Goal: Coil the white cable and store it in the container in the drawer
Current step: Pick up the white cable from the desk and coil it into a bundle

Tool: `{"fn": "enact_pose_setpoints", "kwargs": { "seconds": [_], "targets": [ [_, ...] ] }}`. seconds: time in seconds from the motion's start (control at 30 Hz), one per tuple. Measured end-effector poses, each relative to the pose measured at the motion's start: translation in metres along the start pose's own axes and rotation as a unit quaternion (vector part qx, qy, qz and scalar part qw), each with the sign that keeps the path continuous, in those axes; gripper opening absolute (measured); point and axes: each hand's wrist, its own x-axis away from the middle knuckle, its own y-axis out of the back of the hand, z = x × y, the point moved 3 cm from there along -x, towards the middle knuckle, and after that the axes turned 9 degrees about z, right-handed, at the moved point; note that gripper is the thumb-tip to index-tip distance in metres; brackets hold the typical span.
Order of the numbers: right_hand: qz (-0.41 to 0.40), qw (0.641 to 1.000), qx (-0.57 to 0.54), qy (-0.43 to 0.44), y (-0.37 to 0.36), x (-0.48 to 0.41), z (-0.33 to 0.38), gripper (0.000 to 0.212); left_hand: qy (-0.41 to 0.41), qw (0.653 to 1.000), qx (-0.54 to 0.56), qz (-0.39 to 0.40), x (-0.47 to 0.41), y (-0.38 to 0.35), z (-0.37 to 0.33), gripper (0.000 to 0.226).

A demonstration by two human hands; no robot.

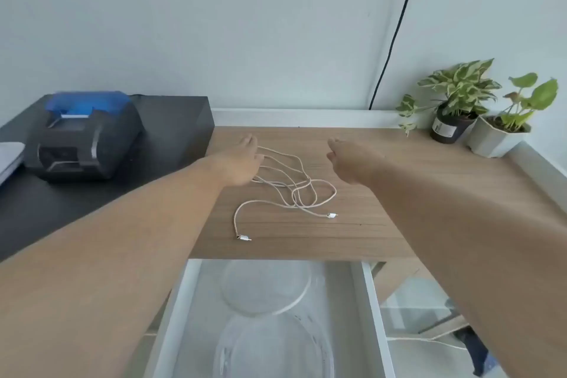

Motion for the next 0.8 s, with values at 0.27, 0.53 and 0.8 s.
{"fn": "enact_pose_setpoints", "kwargs": {
  "seconds": [0.27, 0.53, 0.8],
  "targets": [
    [-0.116, 0.988, -0.097, 0.014, -0.039, -0.001, 0.006, 0.041, 0.005, 0.998, 0.007, -0.065, -0.006, -0.038, 0.009, 0.064],
    [-0.182, 0.967, -0.14, 0.111, -0.093, 0.06, 0.033, 0.027, -0.001, 0.996, 0.028, -0.083, 0.03, -0.092, 0.01, 0.072],
    [-0.254, 0.945, -0.159, 0.133, -0.105, 0.075, 0.033, 0.007, -0.049, 0.978, 0.052, -0.196, 0.047, -0.117, 0.012, 0.051]
  ]
}}
